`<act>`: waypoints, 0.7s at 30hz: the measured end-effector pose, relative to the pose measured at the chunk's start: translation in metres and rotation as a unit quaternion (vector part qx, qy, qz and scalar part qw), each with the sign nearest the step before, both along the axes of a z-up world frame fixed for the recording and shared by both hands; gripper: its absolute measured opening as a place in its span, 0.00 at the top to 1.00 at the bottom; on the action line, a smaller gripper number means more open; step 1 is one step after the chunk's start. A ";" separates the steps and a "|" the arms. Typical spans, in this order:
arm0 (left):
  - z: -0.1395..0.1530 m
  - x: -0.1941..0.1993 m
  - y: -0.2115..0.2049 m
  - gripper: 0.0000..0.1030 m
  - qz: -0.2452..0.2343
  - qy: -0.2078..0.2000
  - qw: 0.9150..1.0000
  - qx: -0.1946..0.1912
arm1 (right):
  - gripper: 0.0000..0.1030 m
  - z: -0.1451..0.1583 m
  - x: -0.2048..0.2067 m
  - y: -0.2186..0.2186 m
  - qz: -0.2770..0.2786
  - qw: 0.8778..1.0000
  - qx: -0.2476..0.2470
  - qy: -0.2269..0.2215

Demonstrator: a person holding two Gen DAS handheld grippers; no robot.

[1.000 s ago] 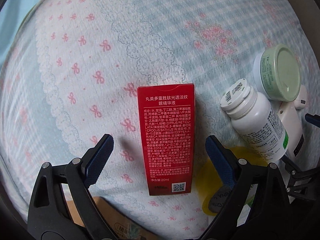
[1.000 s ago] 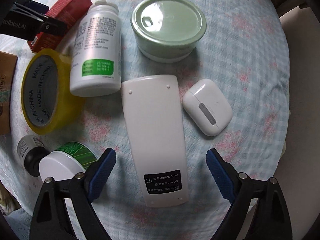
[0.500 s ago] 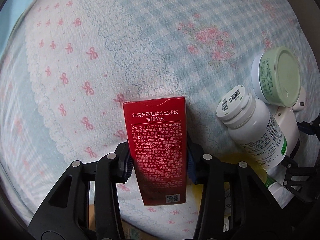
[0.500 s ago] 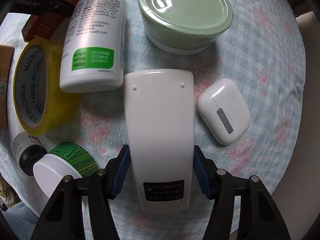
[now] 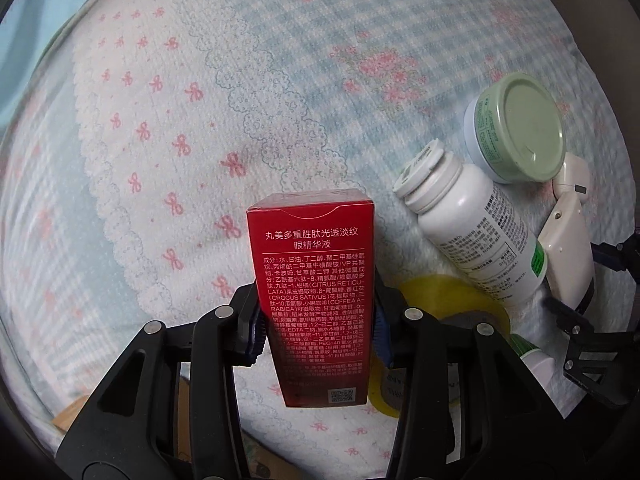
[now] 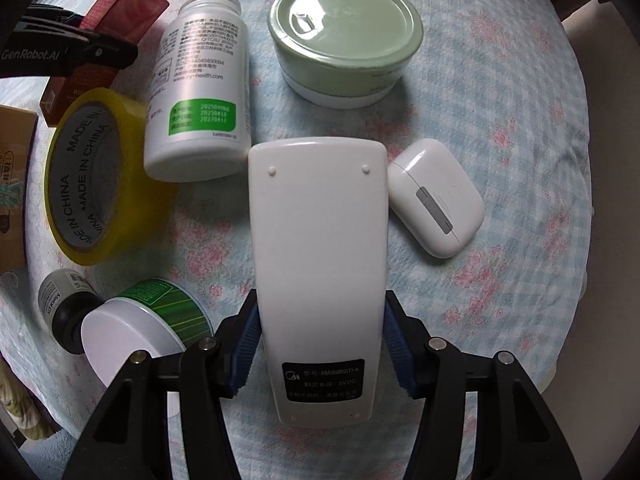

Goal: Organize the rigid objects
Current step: 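Carry the red box and white remote over the cardboard box with both tools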

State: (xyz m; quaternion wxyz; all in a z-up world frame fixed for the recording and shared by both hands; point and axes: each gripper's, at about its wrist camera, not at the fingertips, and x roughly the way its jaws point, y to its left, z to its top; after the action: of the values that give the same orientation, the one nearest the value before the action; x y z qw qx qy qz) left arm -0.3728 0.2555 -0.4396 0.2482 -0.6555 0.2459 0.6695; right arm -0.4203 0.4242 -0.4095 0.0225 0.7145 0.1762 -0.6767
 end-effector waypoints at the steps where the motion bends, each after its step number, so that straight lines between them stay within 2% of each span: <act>1: 0.005 0.005 -0.001 0.63 0.000 0.006 1.000 -0.002 | 0.48 0.005 0.002 0.000 0.003 1.000 -0.002 0.003; 6: 0.034 0.024 -0.014 0.63 0.021 0.022 1.000 0.007 | 0.49 0.038 0.015 0.001 0.014 0.999 -0.011 0.027; 11: 0.075 0.047 -0.033 0.63 0.047 0.038 0.998 0.030 | 0.49 0.082 0.027 -0.001 0.031 0.998 -0.020 0.057; 12: 0.091 0.045 -0.034 0.63 0.053 0.041 0.997 0.035 | 0.49 0.091 0.030 -0.002 0.035 0.997 -0.022 0.062; 13: 0.089 0.041 -0.045 0.63 0.060 0.043 0.996 0.042 | 0.49 0.101 0.032 -0.004 0.040 0.997 -0.024 0.068; 14: 0.087 0.044 -0.050 0.63 0.068 0.045 0.995 0.051 | 0.49 0.084 0.027 -0.013 0.045 0.996 -0.025 0.073; 15: 0.103 0.058 -0.059 0.63 0.076 0.048 0.994 0.061 | 0.49 0.069 0.046 -0.032 0.054 0.995 -0.027 0.080; 16: 0.109 0.061 -0.069 0.63 0.083 0.051 0.993 0.069 | 0.49 0.072 0.064 -0.043 0.061 0.994 -0.029 0.086; 17: 0.118 0.066 -0.076 0.63 0.089 0.054 0.992 0.076 | 0.49 0.070 0.060 -0.048 0.067 0.993 -0.031 0.092; 21: 0.161 0.084 -0.108 0.63 0.100 0.077 0.988 0.092 | 0.48 0.105 0.076 -0.072 0.089 0.987 -0.065 0.114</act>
State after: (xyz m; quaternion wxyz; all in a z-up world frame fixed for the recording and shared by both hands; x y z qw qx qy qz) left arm -0.2883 0.1477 -0.2786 0.2199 -0.5979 0.1348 0.7590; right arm -0.3442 0.3526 -0.3041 0.1093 0.6110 0.1963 -0.7591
